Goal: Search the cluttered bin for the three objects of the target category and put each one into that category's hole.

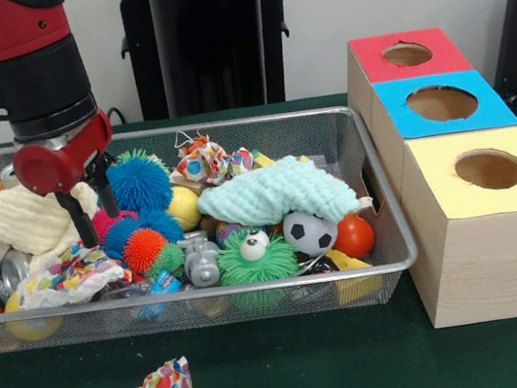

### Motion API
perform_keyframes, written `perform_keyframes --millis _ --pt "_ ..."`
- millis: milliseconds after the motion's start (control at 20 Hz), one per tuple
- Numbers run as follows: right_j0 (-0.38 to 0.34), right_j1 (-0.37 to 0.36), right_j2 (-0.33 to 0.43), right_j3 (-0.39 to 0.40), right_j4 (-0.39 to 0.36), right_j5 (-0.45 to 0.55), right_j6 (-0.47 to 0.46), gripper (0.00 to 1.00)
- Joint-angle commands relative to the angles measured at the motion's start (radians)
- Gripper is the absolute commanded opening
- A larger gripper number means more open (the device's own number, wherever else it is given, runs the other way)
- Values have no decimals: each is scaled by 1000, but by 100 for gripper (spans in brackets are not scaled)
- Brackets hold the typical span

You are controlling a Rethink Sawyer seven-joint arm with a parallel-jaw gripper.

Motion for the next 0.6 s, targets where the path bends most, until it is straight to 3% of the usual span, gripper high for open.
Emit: perform_keyframes --millis 50,600 --pt "47 -26 -65 -41 -8 135 -115 100" --pt "50 -52 -72 -6 1 109 -85 100"
